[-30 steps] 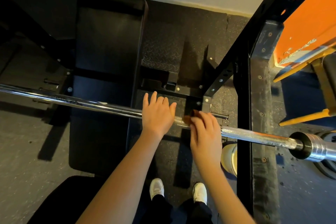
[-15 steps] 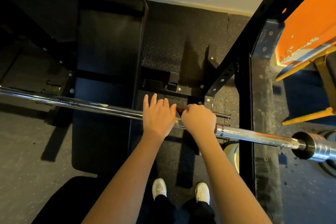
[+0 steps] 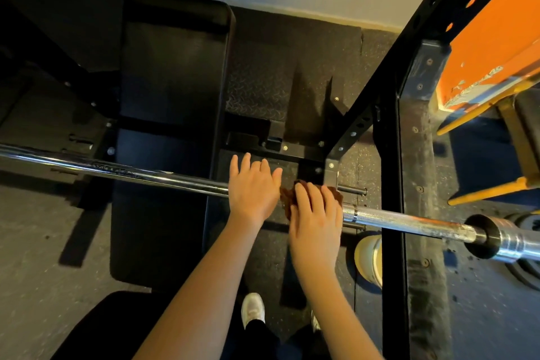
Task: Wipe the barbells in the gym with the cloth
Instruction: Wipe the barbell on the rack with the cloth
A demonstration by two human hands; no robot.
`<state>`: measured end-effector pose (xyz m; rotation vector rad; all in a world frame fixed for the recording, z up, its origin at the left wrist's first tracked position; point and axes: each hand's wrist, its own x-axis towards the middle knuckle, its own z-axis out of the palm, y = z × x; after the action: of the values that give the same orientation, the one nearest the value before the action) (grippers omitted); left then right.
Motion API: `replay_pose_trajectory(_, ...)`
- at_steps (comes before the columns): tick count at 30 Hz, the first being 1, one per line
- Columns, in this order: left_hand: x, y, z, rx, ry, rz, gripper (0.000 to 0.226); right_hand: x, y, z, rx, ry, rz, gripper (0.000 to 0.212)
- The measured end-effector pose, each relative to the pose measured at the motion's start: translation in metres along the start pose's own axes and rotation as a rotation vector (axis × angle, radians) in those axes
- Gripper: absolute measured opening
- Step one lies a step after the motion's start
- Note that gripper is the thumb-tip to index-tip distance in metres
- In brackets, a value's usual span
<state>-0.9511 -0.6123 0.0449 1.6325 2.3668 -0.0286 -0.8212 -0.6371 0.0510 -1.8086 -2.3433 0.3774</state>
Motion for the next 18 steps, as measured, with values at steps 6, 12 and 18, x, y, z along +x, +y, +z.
replay_pose_trajectory(6,0.0,0.0,-0.001,0.018,-0.012,0.0,0.059,0.078,-0.005,-0.014,0.008,-0.349,0.11,0.033)
replay_pose_trajectory(12,0.007,0.0,-0.001,-0.018,-0.014,-0.01,0.06,0.012,-0.001,-0.002,-0.037,-0.043,-0.01,0.026)
replay_pose_trajectory(18,0.006,-0.001,0.001,0.002,-0.006,-0.013,0.063,0.067,-0.007,-0.012,0.002,-0.233,0.071,0.03)
